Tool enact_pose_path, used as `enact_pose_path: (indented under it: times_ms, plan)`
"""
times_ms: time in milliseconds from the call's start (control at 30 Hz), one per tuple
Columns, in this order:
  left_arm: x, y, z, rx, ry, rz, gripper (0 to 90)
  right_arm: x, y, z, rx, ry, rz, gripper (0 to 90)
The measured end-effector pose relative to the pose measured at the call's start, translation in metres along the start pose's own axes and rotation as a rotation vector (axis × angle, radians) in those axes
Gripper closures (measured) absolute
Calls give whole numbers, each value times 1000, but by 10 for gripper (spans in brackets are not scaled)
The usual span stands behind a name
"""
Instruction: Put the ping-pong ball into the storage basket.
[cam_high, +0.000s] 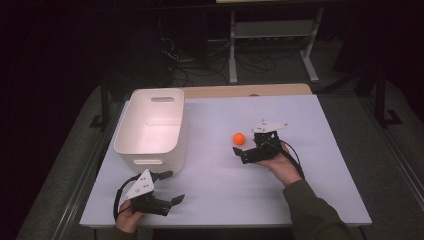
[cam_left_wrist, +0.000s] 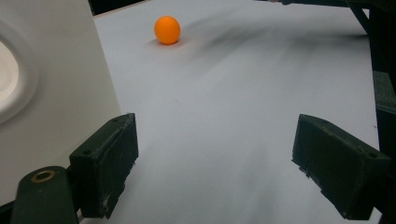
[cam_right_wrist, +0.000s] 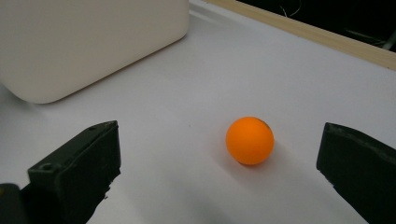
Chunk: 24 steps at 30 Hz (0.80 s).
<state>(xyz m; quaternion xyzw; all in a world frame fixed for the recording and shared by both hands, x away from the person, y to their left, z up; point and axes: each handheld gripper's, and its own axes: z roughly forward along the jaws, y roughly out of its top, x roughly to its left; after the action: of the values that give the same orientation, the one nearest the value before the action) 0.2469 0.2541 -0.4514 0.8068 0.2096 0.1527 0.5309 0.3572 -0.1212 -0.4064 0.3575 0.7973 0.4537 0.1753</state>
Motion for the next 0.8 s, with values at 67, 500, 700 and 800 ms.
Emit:
enact_pose_path:
  times_ms: [67, 500, 700, 800]
  plan:
    - [0, 0, 0, -1, 0, 1, 141, 0, 2, 1, -3, 0, 0, 0]
    - [0, 0, 0, 0, 2, 2, 141, -4, 6, 7, 0, -4, 1, 0]
    - [0, 0, 0, -1, 1, 1, 141, -6, 9, 11, 5, -4, 1, 0]
    - [0, 0, 0, 0, 1, 2, 141, -6, 10, 13, 6, -3, -1, 0]
